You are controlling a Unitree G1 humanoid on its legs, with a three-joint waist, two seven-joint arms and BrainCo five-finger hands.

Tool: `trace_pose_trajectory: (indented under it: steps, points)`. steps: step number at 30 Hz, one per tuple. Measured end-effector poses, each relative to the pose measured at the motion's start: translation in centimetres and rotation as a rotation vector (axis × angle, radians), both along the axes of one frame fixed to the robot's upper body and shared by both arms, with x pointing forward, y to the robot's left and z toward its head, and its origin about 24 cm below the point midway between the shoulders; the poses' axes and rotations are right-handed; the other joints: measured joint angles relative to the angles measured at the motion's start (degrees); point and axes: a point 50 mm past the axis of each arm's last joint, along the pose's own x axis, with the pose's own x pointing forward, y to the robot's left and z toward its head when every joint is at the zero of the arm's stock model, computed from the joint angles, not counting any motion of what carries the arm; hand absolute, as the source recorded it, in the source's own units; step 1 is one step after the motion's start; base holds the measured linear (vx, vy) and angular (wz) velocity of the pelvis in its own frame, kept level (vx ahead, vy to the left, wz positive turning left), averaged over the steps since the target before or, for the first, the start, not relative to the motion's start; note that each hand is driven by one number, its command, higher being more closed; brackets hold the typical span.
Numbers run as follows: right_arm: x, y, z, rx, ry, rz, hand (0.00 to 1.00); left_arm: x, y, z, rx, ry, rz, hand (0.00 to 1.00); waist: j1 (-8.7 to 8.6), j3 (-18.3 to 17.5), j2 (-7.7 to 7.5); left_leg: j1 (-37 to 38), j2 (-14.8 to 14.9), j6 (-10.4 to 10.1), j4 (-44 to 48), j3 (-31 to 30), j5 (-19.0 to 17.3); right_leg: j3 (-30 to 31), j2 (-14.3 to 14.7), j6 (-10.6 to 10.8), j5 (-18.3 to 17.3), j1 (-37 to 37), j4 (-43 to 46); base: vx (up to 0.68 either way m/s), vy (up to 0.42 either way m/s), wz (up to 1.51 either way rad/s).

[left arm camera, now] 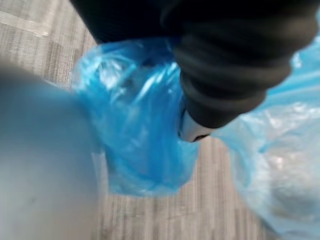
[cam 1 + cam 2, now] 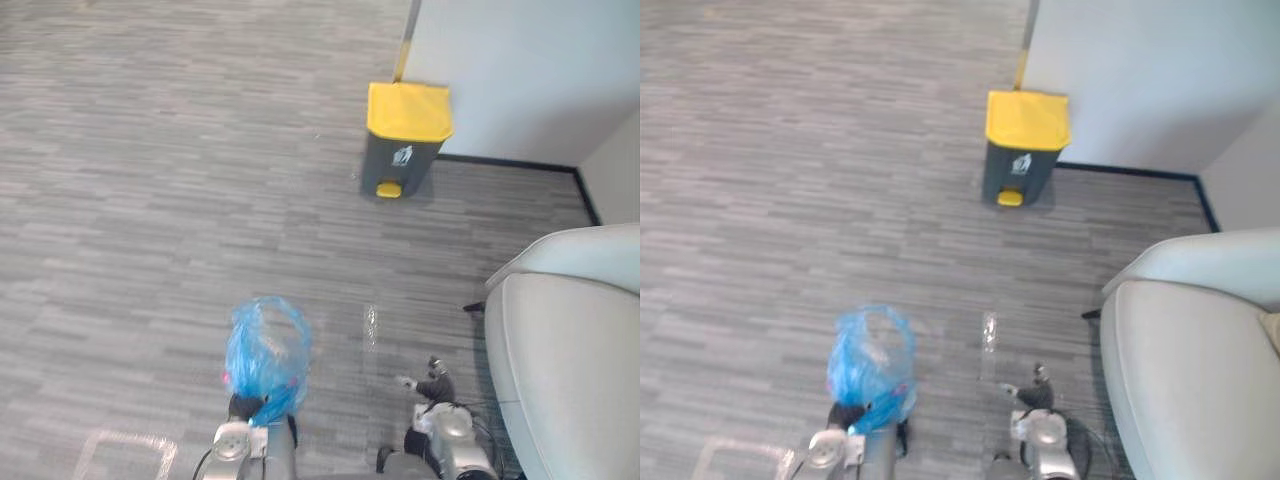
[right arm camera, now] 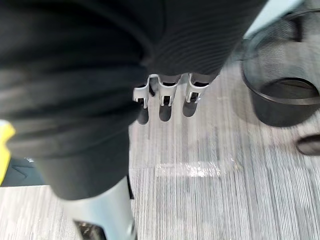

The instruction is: Gather rubbish on tea table into small bin, then transfer packed bag to large trash can.

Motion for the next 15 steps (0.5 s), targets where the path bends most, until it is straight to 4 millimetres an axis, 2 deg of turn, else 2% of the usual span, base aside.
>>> trace_pose_trajectory:
  steps: [1,2,3,5,6,7,8,9,10,11,12,13,14,15]
  points:
    - [0.0,0.2,0.1,-0.001,-0.005,0.015,0.0,-1.0,0.1,-0.4,0.003,0.029,-0.002,1.0,0.07,-0.2,-0.3,4.12,-0.4,0.93,-1.63,4.15,-2.07,2.5,-1.3,1.87,1.01,-4.74,11.21,0.26,0.237,-1.27]
    - [0.0,0.3,0.1,-0.001,-0.004,0.02,0.0,-1.3,0.1,-0.5,0.007,0.037,-0.009,1.0,0.03,-0.25,-0.37,5.25,-0.63,1.01,-2.46,4.92,-2.23,2.74,-1.63,3.07,1.9,-6.49,14.73,0.3,0.227,-0.85]
    - [-0.7,0.3,-0.3,-0.013,0.02,0.038,0.0,-1.6,0.1,-0.6,0.017,0.051,-0.035,1.0,-1.34,-0.29,-0.45,8.3,-1.28,1.27,-4.54,5.41,-2.85,2.44,-2.13,4.69,4.66,-10.87,23.68,0.21,0.107,-0.2]
    - [-1.6,0.4,-0.7,-0.016,0.051,0.044,0.0,-1.7,0.2,-0.7,0.022,0.06,-0.039,1.0,-1.93,-0.18,-0.47,10.83,-1.3,1.08,-5.92,5.54,-3.81,1.46,-1.54,3.22,4.0,-13.91,29.49,0.27,0.07,-0.11]
    - [-2.2,0.4,-1.0,-0.011,0.072,0.041,0.0,-1.8,0.4,-0.8,0.026,0.069,-0.033,1.0,-2.01,-0.15,-0.46,13.31,-1.3,0.95,-7.26,5.9,-4.58,-1.39,-1.26,1.03,1.79,-16.89,32.25,0.34,-0.017,-0.14]
    - [-2.2,0.4,-1.0,-0.014,0.074,0.046,0.0,-1.8,0.6,-0.8,0.027,0.073,-0.029,1.0,-2.37,-0.25,-0.64,15.56,-1.18,1.35,-8.51,6.17,-5.02,-4.65,-0.75,-0.29,-0.55,-19.26,31.12,0.35,-0.045,-0.1]
    - [-2.1,0.3,-1.0,-0.016,0.073,0.048,0.0,-1.7,0.6,-0.8,0.027,0.073,-0.028,1.0,-2.48,-0.24,-0.65,16.29,-1.06,1.22,-8.93,6.28,-5.22,-5.82,-0.56,-0.84,-0.98,-19.98,29.9,0.49,-0.127,0.01]
    - [-1.9,0.1,-1.1,-0.024,0.078,0.054,0.0,-1.4,0.7,-0.8,0.027,0.074,-0.024,1.0,-2.85,-0.16,-0.6,18.28,-0.7,0.92,-10.42,6.53,-5.51,-9.79,0.18,-2.06,-1.06,-22.06,24.63,0.54,-0.168,0.12]
    - [-1.7,0.0,-1.3,-0.03,0.093,0.068,0.0,-1.4,0.9,-0.9,0.034,0.079,-0.025,1.0,-3.3,-0.06,-0.51,20.36,-0.12,-0.56,-11.95,6.55,-5.87,-12.63,2.11,-3.82,1.91,-23.09,14.83,0.46,-0.15,0.12]
    - [-1.6,0.0,-1.3,-0.033,0.097,0.074,0.0,-1.4,1.1,-0.9,0.038,0.082,-0.025,1.0,-3.32,-0.18,-0.75,21.11,-0.28,-1.11,-12.42,6.47,-6.04,-13.36,2.65,-3.97,4.0,-23.05,10.52,0.57,-0.145,0.17]
    - [-1.8,-0.6,-1.6,-0.057,0.123,0.096,0.0,-1.7,1.0,-1.3,0.034,0.113,-0.02,1.0,-3.95,0.26,0.28,23.89,0.51,-2.53,-13.97,4.51,-6.71,-14.71,5.05,-8.21,10.51,-20.65,5.21,0.58,-0.116,-0.07]
    - [-1.4,-1.0,-1.5,-0.072,0.123,0.108,0.0,-1.6,0.9,-1.3,0.027,0.113,-0.023,1.0,-3.31,0.36,1.46,23.88,1.4,-2.21,-14.45,2.98,-5.6,-15.19,6.1,-9.01,10.48,-19.95,4.5,0.68,-0.145,-0.11]
    - [-0.8,-1.3,-1.2,-0.081,0.105,0.109,0.0,-1.4,0.8,-1.2,0.023,0.106,-0.02,1.0,-3.2,0.7,1.78,23.73,1.37,-2.24,-14.41,1.53,-4.12,-15.08,6.22,-9.53,9.23,-19.91,5.17,0.5,-0.121,-0.17]
    - [-0.5,-1.8,-1.0,-0.09,0.096,0.095,0.0,-1.0,0.5,-1.2,0.017,0.1,-0.024,1.0,-3.74,0.9,2.03,25.0,1.13,-2.52,-14.52,-0.57,-1.45,-15.22,5.67,-9.7,6.43,-19.54,7.94,0.39,-0.101,0.05]
